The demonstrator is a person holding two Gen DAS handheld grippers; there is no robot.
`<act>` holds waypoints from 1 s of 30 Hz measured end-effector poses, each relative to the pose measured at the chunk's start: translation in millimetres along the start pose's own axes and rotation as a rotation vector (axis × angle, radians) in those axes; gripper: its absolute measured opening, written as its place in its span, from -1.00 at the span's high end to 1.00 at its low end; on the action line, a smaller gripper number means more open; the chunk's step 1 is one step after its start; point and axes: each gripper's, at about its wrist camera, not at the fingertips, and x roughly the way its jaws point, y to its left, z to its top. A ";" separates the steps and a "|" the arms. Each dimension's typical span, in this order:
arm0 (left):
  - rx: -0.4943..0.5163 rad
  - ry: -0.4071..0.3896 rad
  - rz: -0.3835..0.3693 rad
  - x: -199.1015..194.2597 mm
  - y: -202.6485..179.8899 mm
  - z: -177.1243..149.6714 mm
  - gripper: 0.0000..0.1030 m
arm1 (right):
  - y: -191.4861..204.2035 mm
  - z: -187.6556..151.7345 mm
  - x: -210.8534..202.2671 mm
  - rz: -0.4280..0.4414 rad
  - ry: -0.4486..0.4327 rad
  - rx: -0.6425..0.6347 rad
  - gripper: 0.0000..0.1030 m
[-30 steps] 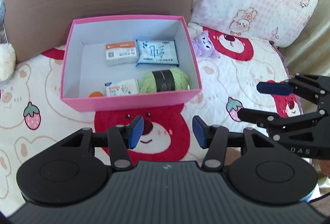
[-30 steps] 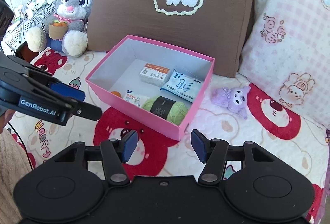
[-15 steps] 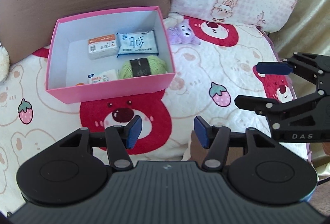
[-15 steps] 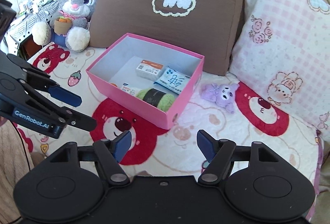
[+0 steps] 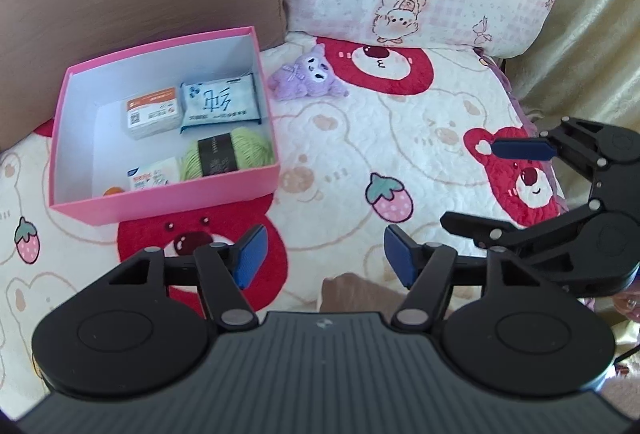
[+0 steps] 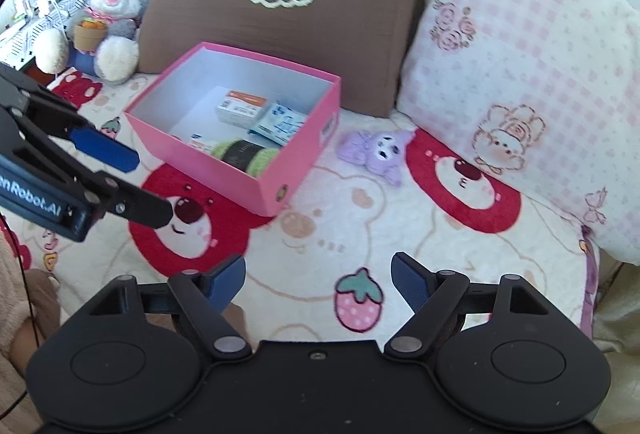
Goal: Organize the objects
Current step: 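Raise the left tool and move it toward the purple plush toy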
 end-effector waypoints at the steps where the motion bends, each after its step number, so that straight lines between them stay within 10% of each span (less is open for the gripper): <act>1: 0.002 0.001 -0.002 3.0 -2.9 3.3 -0.29 | -3.2 -1.6 2.1 -0.004 0.004 0.001 -0.63; 30: -0.076 -0.032 0.010 175.9 -21.1 143.1 -0.67 | -89.9 -0.3 122.3 0.111 -0.282 0.025 -0.63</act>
